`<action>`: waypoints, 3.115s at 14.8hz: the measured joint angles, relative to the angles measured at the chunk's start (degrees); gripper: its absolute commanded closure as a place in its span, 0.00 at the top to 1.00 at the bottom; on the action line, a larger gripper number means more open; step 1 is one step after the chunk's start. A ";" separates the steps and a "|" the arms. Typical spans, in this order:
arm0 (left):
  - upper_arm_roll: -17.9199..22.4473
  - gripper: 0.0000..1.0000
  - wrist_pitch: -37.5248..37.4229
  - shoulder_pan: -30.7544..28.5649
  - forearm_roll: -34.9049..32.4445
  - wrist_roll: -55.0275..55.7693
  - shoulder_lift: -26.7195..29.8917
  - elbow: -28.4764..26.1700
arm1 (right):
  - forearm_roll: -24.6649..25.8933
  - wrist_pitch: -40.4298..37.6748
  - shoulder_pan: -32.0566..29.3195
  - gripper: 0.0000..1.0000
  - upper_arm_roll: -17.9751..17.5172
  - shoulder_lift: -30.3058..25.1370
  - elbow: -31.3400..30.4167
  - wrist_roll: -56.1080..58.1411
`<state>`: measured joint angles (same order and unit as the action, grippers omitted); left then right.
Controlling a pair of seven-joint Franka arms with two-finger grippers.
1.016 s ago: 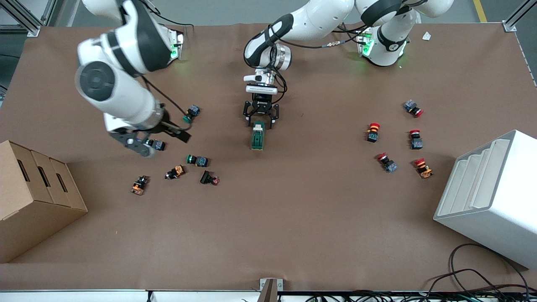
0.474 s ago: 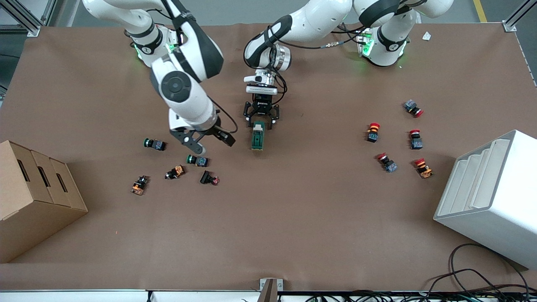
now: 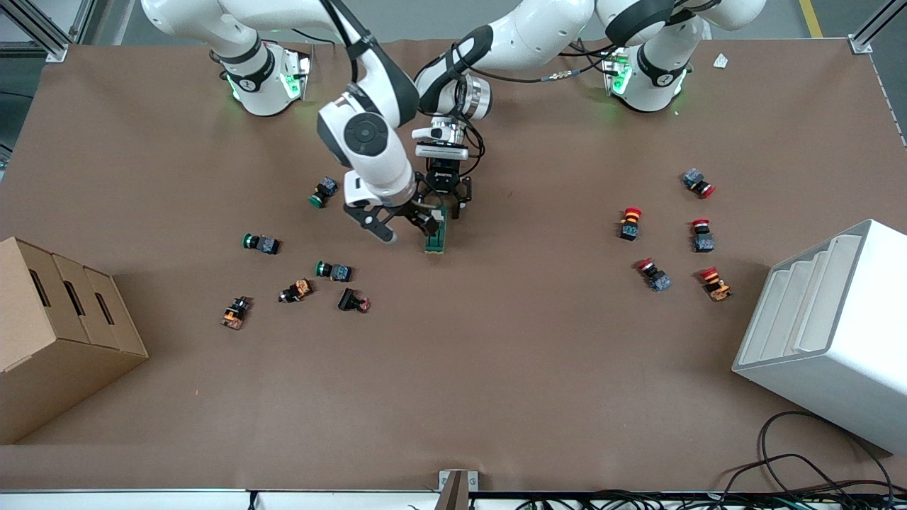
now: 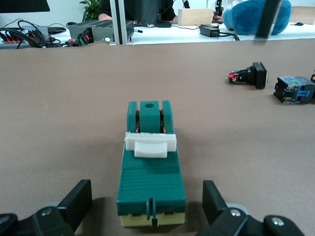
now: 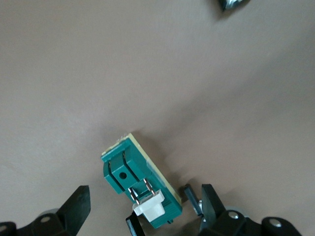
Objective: Close load switch with both arms
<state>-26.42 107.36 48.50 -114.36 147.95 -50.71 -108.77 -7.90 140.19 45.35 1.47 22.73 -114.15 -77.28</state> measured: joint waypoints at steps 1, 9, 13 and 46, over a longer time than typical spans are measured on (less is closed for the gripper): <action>0.01 0.99 -0.02 0.01 0.00 0.00 -0.01 0.00 | 0.00 1.96 0.98 1.00 0.01 1.23 -0.15 -1.11; 0.04 1.00 -0.11 0.08 0.00 0.00 -0.03 0.02 | -0.01 11.81 5.28 1.00 0.08 8.28 -0.19 -7.13; 0.04 1.00 -0.26 0.11 0.00 0.00 -0.08 0.04 | -0.01 11.71 5.67 1.00 0.22 8.74 1.09 -9.89; 0.06 1.00 -0.37 0.15 0.00 0.02 -0.12 0.07 | -0.79 5.06 1.14 1.00 1.18 12.62 13.23 -7.57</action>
<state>-26.36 107.00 48.65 -114.36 147.96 -50.83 -108.70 -8.69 145.26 46.49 2.65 35.36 -100.92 -84.85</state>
